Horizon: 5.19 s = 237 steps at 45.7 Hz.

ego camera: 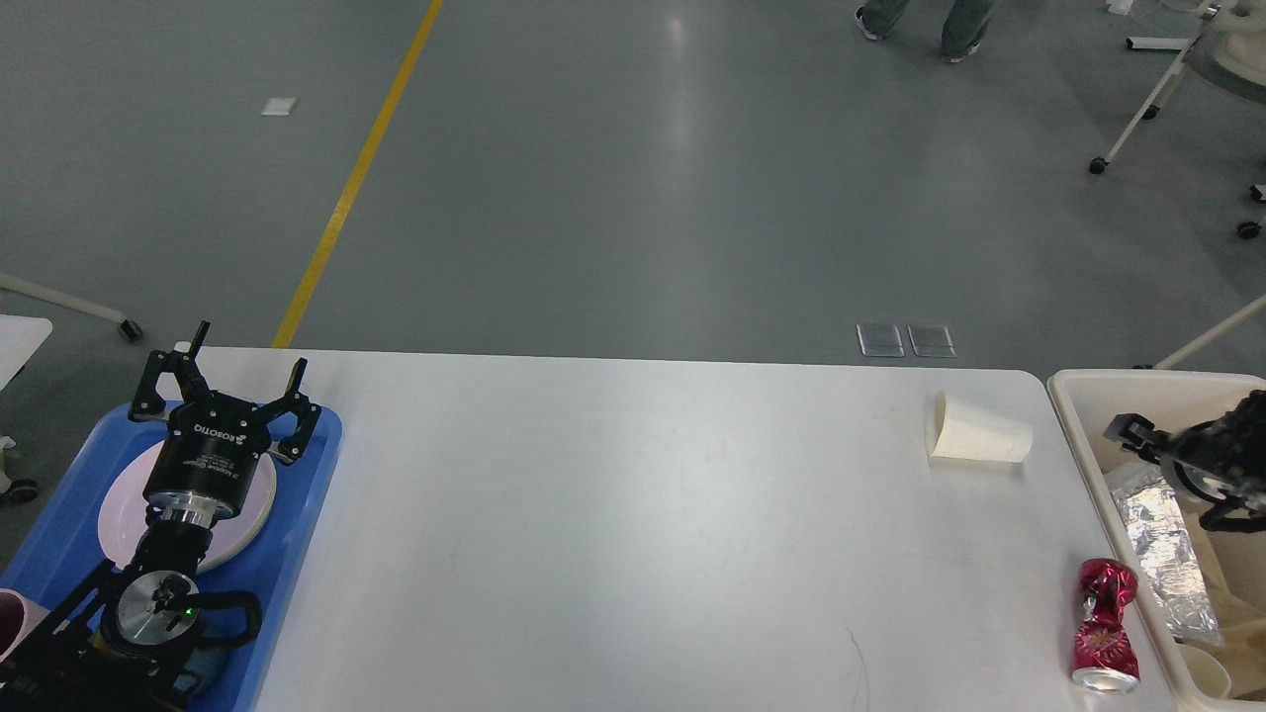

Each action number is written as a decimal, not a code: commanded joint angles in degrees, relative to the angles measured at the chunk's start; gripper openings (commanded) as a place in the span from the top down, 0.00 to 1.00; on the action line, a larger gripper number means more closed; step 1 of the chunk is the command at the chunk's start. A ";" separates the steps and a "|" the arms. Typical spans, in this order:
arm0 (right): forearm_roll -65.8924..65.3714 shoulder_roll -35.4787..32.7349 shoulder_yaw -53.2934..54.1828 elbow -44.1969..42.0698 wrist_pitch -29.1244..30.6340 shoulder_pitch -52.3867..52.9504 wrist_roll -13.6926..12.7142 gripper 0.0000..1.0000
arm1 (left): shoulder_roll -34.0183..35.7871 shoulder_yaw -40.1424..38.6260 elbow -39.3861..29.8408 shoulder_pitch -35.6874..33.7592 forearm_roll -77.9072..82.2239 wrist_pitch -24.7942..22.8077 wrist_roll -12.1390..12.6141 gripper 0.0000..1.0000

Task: Tidy desktop
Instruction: 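Raise the right gripper and move it down toward the red can, then grasp the red can with the right gripper, then lift the red can and drop it into the white bin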

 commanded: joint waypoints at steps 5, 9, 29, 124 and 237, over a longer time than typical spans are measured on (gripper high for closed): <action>-2.66 -0.17 -9.43 22.43 8.34 25.39 -0.07 0.00 | 0.00 0.00 0.00 0.00 0.00 0.01 0.01 0.04; -2.57 1.15 -11.81 29.46 12.38 36.21 -0.07 0.00 | 0.00 0.00 0.00 0.00 0.00 0.01 0.01 0.04; -3.89 3.52 -13.40 57.15 33.93 69.01 -9.21 0.00 | 0.00 0.00 0.00 0.00 0.00 0.01 -0.07 0.04; -8.46 4.58 -1.62 21.22 0.70 0.64 -8.07 0.25 | 0.00 0.00 0.00 0.00 0.00 0.01 0.01 0.04; 7.36 -14.24 0.30 -1.70 3.69 -10.41 -1.30 1.00 | 0.00 0.00 0.00 0.00 0.00 0.01 0.01 0.04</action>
